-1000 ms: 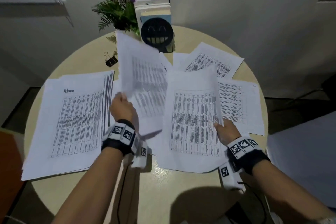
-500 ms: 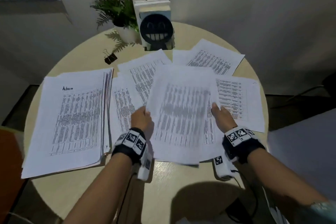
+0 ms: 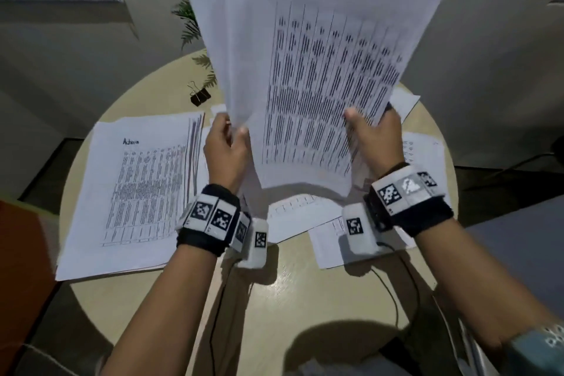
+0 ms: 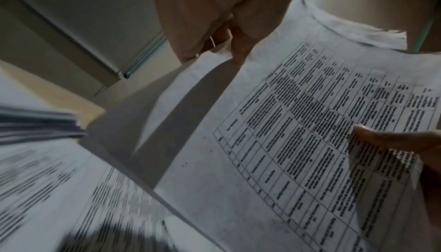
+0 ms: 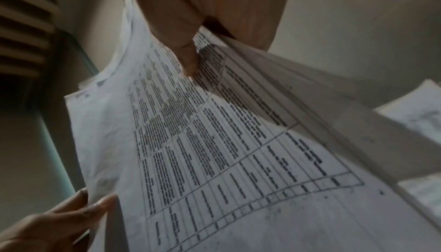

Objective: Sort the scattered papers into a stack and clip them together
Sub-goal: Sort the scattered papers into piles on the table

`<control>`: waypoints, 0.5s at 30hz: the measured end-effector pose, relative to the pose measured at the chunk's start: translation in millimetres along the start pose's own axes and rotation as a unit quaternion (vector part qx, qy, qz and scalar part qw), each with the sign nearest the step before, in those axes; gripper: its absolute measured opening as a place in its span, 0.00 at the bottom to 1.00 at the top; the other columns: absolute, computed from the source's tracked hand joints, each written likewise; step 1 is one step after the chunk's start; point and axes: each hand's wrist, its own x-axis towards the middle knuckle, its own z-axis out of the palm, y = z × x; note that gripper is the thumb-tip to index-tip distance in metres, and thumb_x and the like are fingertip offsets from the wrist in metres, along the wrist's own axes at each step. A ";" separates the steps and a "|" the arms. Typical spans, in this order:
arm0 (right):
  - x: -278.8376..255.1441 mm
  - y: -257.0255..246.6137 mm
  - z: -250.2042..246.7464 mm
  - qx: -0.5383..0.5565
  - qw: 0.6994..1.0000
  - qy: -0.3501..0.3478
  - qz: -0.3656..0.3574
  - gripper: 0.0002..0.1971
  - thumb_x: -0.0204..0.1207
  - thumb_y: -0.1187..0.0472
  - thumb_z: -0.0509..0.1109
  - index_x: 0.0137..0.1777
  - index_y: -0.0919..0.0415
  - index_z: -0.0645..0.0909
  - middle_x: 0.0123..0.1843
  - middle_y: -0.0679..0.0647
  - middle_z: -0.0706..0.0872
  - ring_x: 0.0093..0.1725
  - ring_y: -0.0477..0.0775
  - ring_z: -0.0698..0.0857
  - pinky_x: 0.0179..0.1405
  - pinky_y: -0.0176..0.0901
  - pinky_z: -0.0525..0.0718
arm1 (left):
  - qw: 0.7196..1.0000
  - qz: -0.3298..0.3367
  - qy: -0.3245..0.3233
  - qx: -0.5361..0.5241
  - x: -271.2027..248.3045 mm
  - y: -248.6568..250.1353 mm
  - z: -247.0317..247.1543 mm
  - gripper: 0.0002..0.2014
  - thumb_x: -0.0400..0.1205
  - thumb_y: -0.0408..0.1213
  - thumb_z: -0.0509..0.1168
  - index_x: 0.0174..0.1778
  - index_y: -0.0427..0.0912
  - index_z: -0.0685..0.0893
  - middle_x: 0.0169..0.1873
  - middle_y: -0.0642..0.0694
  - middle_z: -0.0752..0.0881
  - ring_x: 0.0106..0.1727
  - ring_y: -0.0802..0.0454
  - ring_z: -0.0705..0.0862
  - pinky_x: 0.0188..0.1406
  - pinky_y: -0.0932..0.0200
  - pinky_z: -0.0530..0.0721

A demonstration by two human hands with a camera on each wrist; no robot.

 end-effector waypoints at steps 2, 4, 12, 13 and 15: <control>3.7 -16.2 3.9 0.046 0.998 0.014 -0.033 0.11 0.77 0.68 0.68 0.50 0.51 0.73 0.42 0.35 0.77 0.36 0.16 0.76 0.35 0.09 0.71 | 0.998 0.020 0.010 -0.052 4.3 15.9 -8.3 0.14 0.81 0.26 0.60 0.39 0.52 0.72 0.36 0.57 0.78 0.38 0.62 0.78 0.41 0.64 0.79; -0.9 -22.7 7.5 0.069 0.997 0.004 -0.044 0.15 0.74 0.65 0.71 0.50 0.46 0.71 0.45 0.33 0.77 0.43 0.20 0.76 0.42 0.10 0.73 | 0.995 0.017 0.003 -0.096 0.4 23.1 -15.5 0.13 0.81 0.27 0.62 0.42 0.52 0.73 0.40 0.56 0.80 0.41 0.62 0.81 0.45 0.68 0.83; -31.8 -9.7 24.3 0.054 0.998 -0.043 -0.014 0.16 0.64 0.56 0.77 0.50 0.58 0.80 0.43 0.45 0.87 0.42 0.38 0.88 0.43 0.31 0.87 | 0.986 -0.028 0.003 -0.163 -6.2 18.8 -37.6 0.14 0.71 0.30 0.75 0.46 0.50 0.80 0.43 0.55 0.86 0.40 0.69 0.87 0.44 0.70 0.85; -32.5 -7.9 26.1 0.051 0.998 -0.040 -0.005 0.11 0.67 0.60 0.77 0.48 0.55 0.80 0.43 0.44 0.86 0.42 0.39 0.87 0.45 0.31 0.86 | 0.985 -0.031 -0.005 -0.167 -5.7 19.5 -38.9 0.14 0.71 0.29 0.74 0.47 0.48 0.81 0.42 0.55 0.86 0.39 0.70 0.87 0.43 0.71 0.85; -33.3 -8.3 30.7 0.038 0.999 -0.031 0.008 0.08 0.72 0.64 0.73 0.43 0.50 0.80 0.42 0.42 0.86 0.44 0.40 0.86 0.49 0.35 0.85 | 0.985 -0.040 -0.012 -0.166 -3.9 19.0 -42.1 0.16 0.72 0.30 0.74 0.54 0.39 0.82 0.43 0.53 0.86 0.42 0.65 0.87 0.44 0.71 0.86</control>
